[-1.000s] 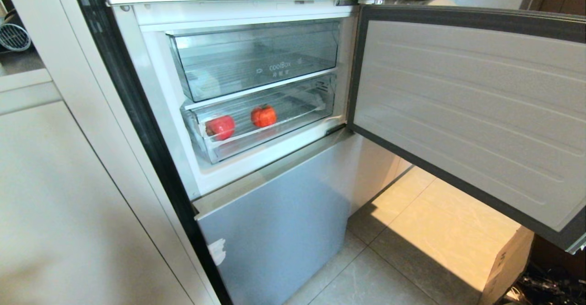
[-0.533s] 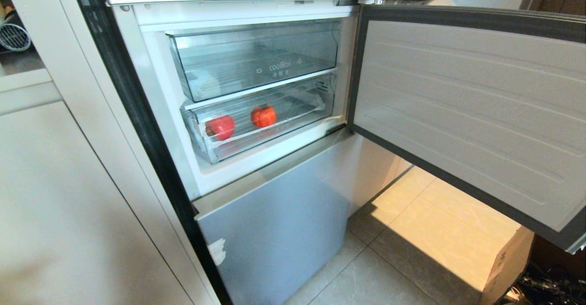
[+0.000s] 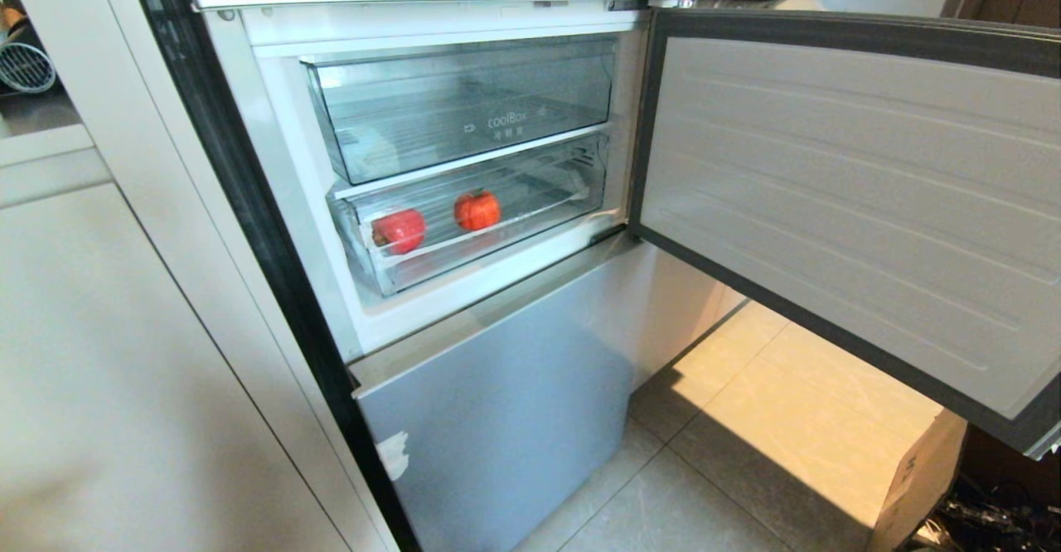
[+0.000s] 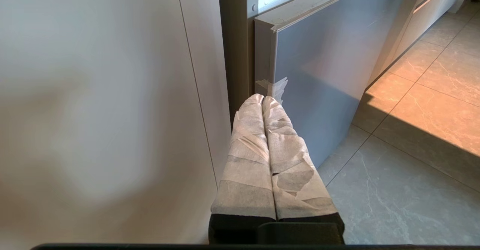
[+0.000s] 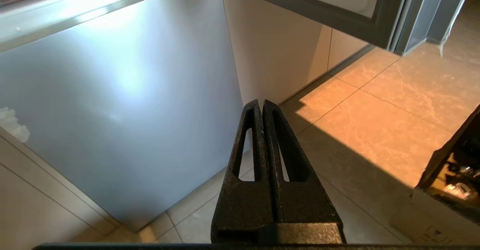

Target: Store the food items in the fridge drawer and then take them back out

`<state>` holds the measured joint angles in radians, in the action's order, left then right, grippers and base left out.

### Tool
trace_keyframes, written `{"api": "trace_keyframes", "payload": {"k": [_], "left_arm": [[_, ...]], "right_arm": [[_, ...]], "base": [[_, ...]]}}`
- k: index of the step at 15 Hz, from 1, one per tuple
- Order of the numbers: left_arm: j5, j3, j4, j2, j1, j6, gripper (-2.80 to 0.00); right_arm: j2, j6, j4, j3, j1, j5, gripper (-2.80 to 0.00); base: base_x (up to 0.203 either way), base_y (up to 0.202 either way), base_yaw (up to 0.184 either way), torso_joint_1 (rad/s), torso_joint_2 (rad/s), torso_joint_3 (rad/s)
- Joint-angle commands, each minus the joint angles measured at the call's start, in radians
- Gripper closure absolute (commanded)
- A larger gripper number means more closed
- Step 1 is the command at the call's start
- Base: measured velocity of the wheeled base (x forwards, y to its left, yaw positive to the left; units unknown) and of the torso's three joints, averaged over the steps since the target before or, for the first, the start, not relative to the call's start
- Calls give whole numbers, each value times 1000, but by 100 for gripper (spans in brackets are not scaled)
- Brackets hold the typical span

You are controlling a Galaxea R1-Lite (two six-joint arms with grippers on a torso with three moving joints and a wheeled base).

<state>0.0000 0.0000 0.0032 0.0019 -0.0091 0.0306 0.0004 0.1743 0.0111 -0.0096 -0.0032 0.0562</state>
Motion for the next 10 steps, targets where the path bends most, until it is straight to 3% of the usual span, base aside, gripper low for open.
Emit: {"api": "trace_keyframes", "payload": {"k": [1,3,7,9,10], "left_arm": [[0,0,0,1,0,0,0],[0,0,0,1,0,0,0],[0,0,0,1,0,0,0],[0,0,0,1,0,0,0],[0,0,0,1,0,0,0]], "right_arm": [[0,51,0,3,0,-2,0],[0,141,0,6,0,-2,0],[0,200,0,4,0,3,0],[0,334,0,3,0,6,0],[0,359,0,3,0,13,0]], "base": [[0,0,0,0,0,0],[0,0,0,0,0,0],[0,0,0,0,0,0],[0,0,0,0,0,0],[0,0,0,0,0,0]]}}
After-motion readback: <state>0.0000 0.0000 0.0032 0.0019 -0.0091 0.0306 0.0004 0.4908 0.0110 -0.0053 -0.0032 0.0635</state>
